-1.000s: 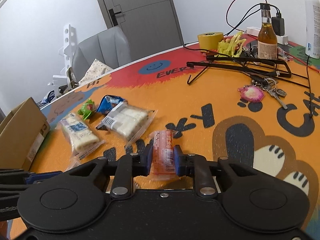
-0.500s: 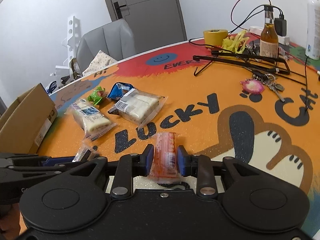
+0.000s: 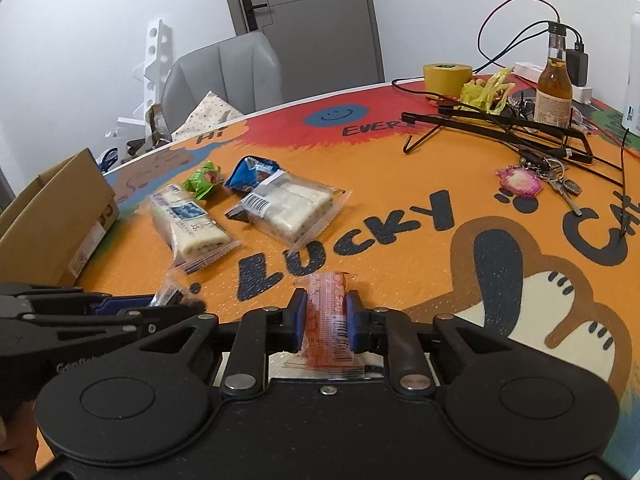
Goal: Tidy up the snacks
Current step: 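Carry the clear stick packet and orange packet over the box with both grippers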
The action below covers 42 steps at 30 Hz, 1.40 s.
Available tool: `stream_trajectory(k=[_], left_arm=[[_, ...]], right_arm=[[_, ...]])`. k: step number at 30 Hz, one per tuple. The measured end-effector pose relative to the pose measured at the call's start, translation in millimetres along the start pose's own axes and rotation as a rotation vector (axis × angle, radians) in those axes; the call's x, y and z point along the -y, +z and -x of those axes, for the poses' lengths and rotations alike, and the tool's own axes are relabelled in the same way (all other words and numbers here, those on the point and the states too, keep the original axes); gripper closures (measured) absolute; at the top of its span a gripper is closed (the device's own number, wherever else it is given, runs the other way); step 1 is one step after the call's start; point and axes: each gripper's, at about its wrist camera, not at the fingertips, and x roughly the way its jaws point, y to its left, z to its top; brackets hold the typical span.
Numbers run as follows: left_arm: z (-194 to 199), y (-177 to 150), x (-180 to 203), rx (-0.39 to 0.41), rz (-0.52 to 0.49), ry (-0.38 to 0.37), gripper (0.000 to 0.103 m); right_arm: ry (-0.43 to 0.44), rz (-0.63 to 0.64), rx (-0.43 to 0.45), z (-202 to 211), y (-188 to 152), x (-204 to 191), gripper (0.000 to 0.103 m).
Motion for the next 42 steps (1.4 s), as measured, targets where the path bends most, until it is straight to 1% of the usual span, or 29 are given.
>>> stream_trajectory(k=[3, 14, 22, 36, 42], left_arm=[[6, -1, -4, 0.015, 0.018, 0.007, 0.085], [44, 5, -15, 0.092, 0.027, 0.001, 0.085], [69, 7, -31, 0.139, 0.042, 0.013, 0.085], [109, 15, -61, 0.221, 0.067, 0.017, 0.085], [120, 18, -74, 0.243, 0.078, 0.022, 0.085]], right_arm=[[-0.004, -0.001, 0.011, 7, 0, -3, 0.085], [0.011, -0.008, 0.062, 31, 8, -23, 0.085], [0.018, 0.009, 0.093, 43, 14, -46, 0.085], [0.039, 0.029, 0.141, 53, 26, -83, 0.085], [0.051, 0.044, 0.153, 54, 29, -98, 0.085]])
